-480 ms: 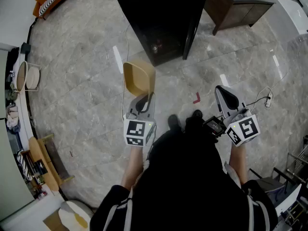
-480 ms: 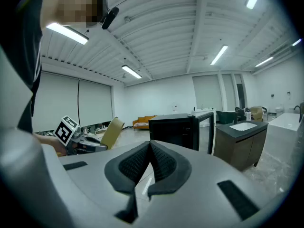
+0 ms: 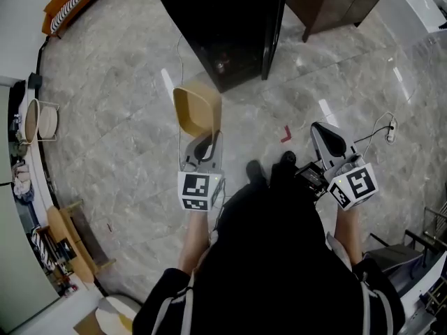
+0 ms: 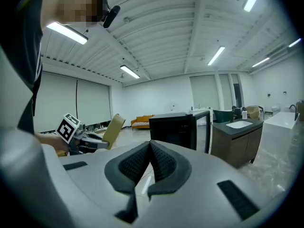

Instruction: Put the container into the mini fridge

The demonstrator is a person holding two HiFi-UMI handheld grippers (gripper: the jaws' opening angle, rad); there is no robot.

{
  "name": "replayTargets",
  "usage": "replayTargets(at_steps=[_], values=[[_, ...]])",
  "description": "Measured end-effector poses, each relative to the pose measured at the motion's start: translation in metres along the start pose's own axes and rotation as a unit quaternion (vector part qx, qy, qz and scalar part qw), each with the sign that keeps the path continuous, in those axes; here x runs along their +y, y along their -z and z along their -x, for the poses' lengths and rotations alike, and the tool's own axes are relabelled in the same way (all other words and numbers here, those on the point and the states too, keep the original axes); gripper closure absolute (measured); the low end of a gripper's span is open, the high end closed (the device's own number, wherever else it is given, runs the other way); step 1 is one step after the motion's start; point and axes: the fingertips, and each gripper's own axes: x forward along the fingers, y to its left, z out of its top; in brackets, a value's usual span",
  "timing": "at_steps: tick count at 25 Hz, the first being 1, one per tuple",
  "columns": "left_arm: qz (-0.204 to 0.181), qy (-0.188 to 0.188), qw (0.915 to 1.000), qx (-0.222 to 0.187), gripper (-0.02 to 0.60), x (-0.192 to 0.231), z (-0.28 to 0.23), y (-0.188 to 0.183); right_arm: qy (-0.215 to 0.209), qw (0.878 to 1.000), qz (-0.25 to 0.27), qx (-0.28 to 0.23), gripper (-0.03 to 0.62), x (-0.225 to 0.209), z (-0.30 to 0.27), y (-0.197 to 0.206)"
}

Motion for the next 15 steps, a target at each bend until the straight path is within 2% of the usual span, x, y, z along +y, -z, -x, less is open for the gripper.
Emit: replayTargets(at_steps=[7,11,15], values=[[-0.005,0.005,0.9999,0.014,0.545,-0.002,-0.002,0.007,0.014,1.000,0.010,-0.018,0.576,-0.001,-0.001,-0.005],[-0.006,0.012,0.9997,0.021,0.545,-0.006,-0.017,0.008,0.043,0.999,-0.002,-0.018,0.576,-0.021,-0.001,-0.001],[0.008,0.013,0.9993,0.036,0.545,-0.012,-0.041,0.006,0.047,0.998,-0.017,-0.027,0.576,-0.050,-0.005,0.000]])
